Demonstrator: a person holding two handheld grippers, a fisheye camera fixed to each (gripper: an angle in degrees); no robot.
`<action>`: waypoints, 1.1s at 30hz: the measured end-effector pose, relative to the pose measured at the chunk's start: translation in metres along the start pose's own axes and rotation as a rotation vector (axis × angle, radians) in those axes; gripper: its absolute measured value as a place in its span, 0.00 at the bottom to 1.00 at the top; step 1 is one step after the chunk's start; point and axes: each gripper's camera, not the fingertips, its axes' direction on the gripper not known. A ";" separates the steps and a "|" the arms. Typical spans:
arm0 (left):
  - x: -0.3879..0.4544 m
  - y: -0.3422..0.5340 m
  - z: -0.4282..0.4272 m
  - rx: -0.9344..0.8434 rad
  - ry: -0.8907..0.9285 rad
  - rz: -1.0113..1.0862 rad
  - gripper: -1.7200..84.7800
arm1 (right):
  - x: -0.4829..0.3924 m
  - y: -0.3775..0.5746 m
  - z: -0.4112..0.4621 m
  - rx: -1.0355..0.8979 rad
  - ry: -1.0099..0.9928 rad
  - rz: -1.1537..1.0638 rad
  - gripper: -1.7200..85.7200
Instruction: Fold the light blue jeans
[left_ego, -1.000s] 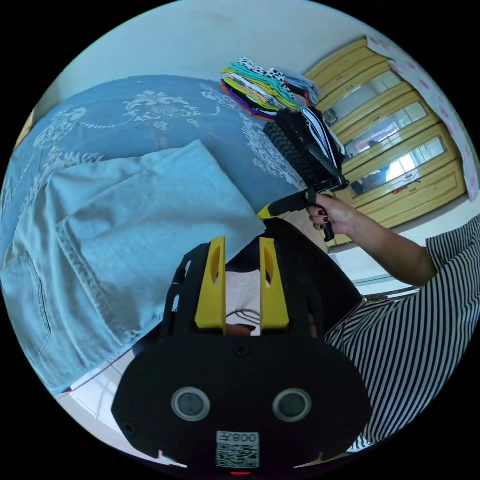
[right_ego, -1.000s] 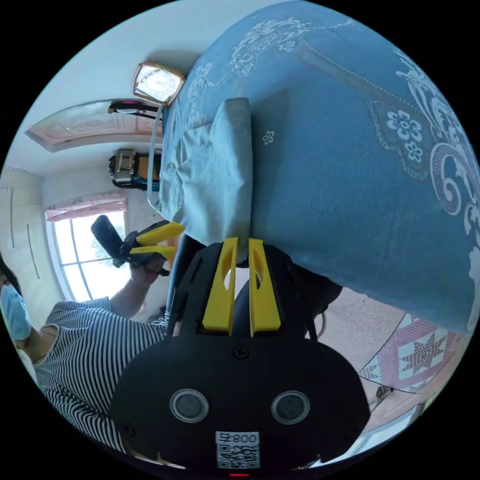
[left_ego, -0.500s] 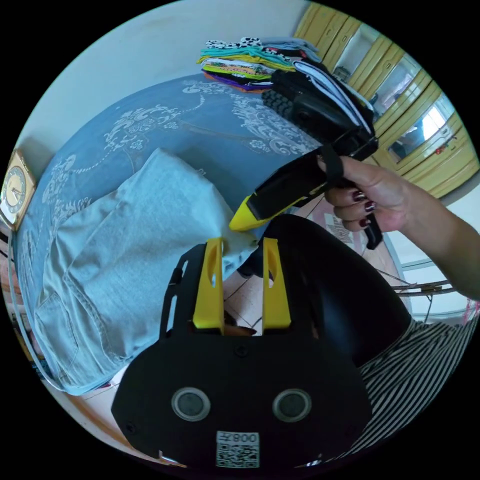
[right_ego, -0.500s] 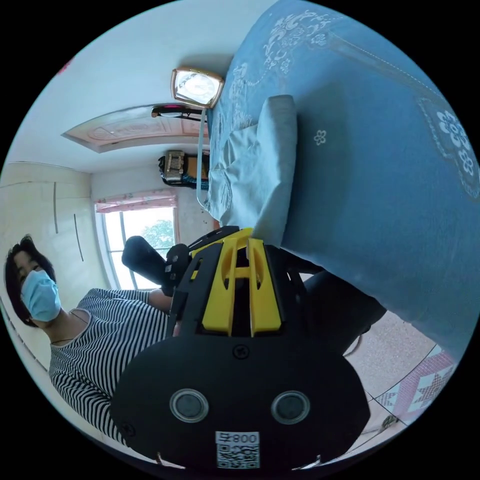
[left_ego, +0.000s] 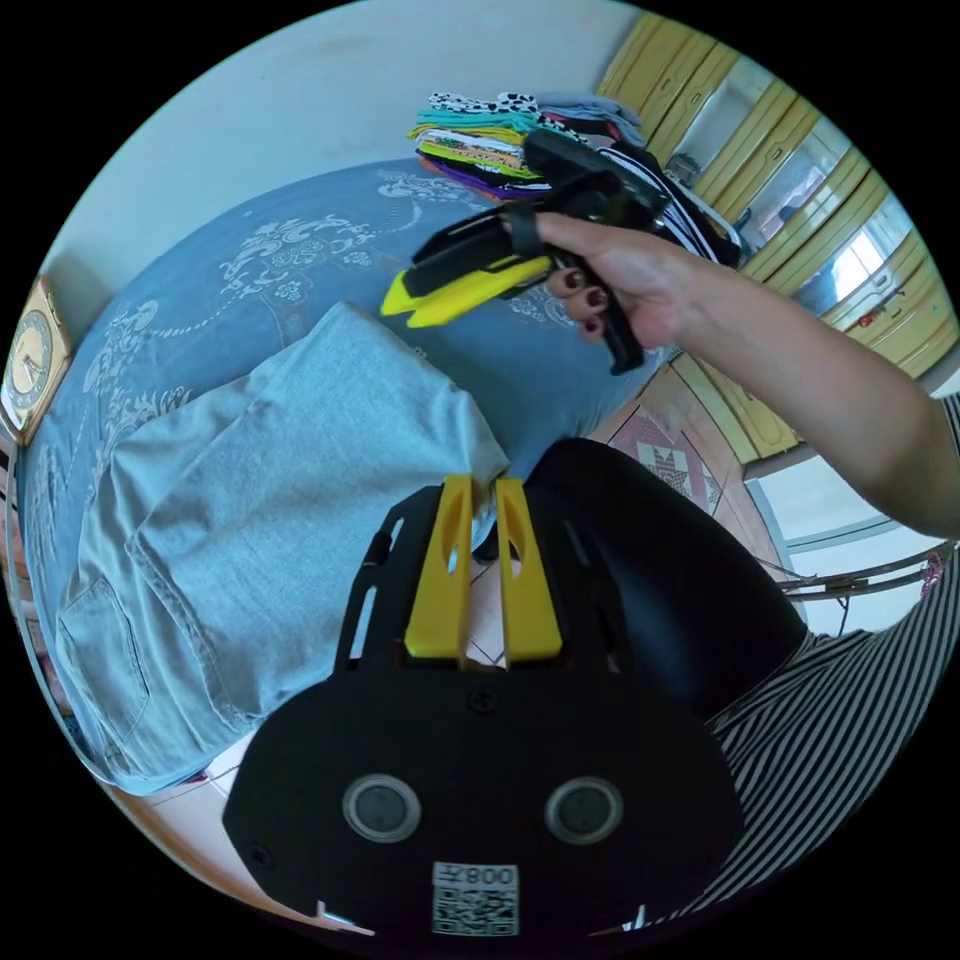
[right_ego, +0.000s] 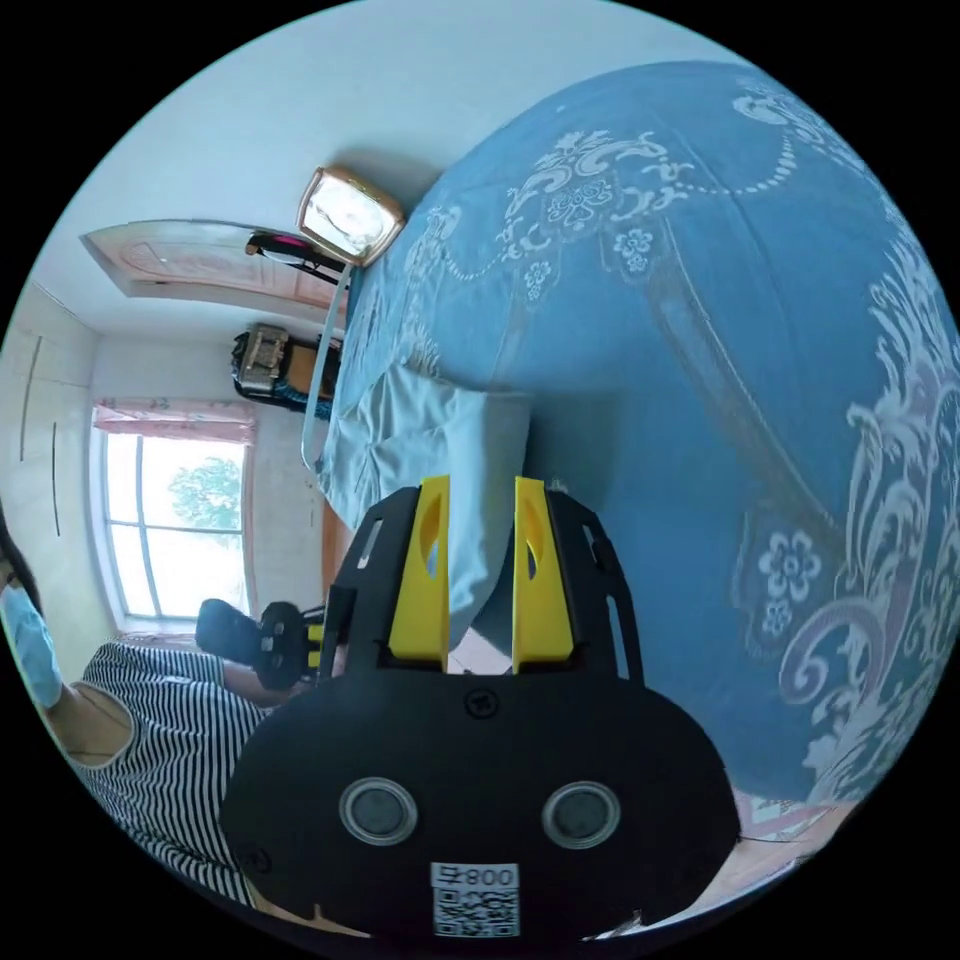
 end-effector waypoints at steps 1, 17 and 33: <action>0.002 -0.002 -0.002 0.006 0.011 -0.002 0.06 | 0.000 -0.013 0.007 -0.012 0.006 -0.005 0.13; 0.027 -0.029 -0.036 0.015 0.086 0.054 0.05 | 0.052 -0.021 -0.007 -0.017 -0.170 0.087 0.05; 0.001 -0.017 -0.070 0.098 0.136 0.021 0.05 | 0.085 -0.001 -0.056 0.088 -0.166 0.142 0.11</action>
